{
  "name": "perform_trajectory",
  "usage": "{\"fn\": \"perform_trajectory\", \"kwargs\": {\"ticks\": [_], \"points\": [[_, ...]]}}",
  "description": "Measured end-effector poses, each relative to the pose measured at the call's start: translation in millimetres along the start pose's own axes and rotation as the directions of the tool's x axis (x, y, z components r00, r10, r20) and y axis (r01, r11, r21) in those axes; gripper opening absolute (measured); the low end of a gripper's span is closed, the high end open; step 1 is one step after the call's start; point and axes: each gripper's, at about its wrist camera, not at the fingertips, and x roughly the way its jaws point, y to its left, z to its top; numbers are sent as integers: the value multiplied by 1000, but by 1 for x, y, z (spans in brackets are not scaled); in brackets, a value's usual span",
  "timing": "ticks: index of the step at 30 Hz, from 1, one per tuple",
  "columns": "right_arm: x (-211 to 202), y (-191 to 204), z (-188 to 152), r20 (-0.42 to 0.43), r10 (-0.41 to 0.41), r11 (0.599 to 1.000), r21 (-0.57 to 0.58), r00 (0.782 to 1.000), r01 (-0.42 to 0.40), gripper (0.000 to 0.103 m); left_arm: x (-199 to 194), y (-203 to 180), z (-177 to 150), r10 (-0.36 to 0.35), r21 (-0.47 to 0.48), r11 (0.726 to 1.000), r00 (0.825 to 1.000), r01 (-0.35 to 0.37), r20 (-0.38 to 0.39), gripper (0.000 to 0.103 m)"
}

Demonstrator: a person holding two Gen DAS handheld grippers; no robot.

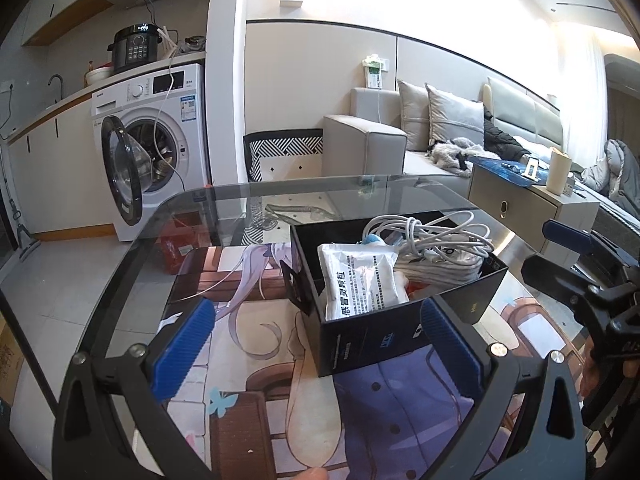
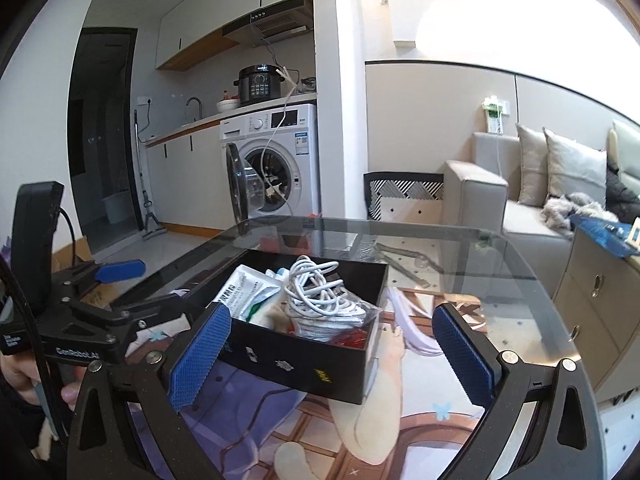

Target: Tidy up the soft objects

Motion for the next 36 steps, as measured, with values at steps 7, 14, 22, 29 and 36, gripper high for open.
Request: {"fn": "perform_trajectory", "kwargs": {"ticks": [7,14,22,29,36], "points": [[-1,1,-5,14,-11,1000,-16,1000,11,102,2,0,-1,22,-14,1000,999,-22,28,103],[-1,0,-10,19,-7,1000,-10,1000,8,102,5,-2,-8,39,-19,999,998,-38,57,103],[-5,-1,-13,47,-1,1000,-15,999,2,102,4,-7,-10,48,-3,999,997,-48,67,103],[-7,-1,-14,60,-4,1000,-17,998,5,103,5,-11,-10,61,11,998,996,-62,64,103],[-9,4,-14,62,-5,999,-32,998,7,103,5,-10,-11,62,-1,998,996,-62,60,103]]}}
